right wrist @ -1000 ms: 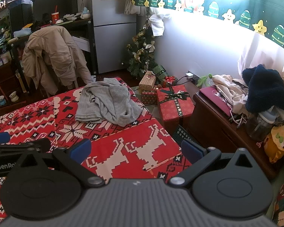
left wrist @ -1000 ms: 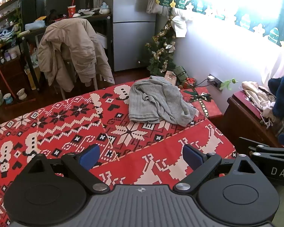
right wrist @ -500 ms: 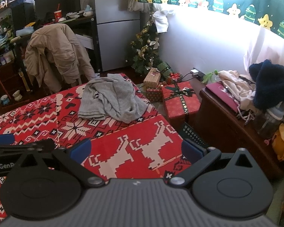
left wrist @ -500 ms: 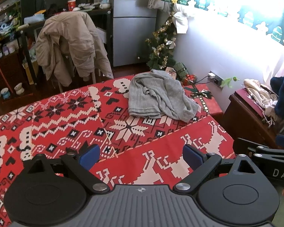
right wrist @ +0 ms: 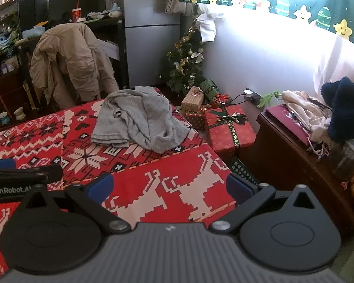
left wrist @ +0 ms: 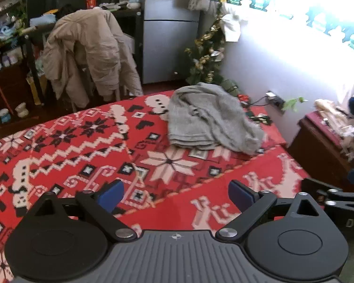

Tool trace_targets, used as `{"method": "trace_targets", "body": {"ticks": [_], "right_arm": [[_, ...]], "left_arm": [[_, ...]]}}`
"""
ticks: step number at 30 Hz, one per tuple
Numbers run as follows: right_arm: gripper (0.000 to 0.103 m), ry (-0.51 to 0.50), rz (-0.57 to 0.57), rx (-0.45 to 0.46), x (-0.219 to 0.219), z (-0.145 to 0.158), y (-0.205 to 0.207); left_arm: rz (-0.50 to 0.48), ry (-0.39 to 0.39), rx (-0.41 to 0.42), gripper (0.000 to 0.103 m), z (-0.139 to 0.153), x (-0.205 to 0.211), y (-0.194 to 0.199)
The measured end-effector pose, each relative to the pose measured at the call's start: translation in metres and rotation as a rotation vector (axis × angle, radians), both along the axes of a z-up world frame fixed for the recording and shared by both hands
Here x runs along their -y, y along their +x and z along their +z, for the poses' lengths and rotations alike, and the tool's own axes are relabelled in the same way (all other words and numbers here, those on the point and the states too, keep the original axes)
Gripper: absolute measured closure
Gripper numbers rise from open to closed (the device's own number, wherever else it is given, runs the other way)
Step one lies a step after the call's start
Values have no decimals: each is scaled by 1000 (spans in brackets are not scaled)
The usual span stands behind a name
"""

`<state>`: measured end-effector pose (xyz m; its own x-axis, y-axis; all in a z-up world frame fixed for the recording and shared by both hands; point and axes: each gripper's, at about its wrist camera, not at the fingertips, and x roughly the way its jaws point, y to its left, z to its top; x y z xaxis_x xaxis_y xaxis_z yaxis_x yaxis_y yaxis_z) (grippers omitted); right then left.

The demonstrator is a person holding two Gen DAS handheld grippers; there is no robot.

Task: Fold clothes
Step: 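Grasp the grey shirt with the left tool while the right tool grasps it too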

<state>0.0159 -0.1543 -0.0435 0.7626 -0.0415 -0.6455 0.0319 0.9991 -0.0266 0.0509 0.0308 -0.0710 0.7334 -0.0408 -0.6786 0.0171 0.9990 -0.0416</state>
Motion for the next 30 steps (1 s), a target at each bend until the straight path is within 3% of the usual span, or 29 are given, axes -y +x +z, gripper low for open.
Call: {"method": "trace_targets", "body": {"ticks": [3,6,9,11,16,21,24,28,30], "right_arm": [[1,-51,2,30,-4,-13,9],[1,-89,54,-10,-12,-30,22],[1,-128,114,-33,-20,-44,34],[1,-149,119,-5,-23,-50,40],[1,-123,172,-7,-26,-60,66],[1,-124,151,28,-27,-69,92],[1,-157,159,35,-28,-78,106],[1,-60,140,86,-14,-83,119],[1,-60,144,104,-11,-85,127]], "left_arm": [[-9,16,49,7,-9,-1,7],[-38,22,108,7,-17,-1,14],[-119,7,116,8,-26,-1,28],[-107,32,108,8,-32,0,38],[-146,85,115,8,-43,2,59],[-230,147,161,8,-49,5,80],[-275,132,142,8,-54,3,98],[-292,17,131,8,-57,-3,120],[-288,-25,103,9,-60,-4,133]]}}
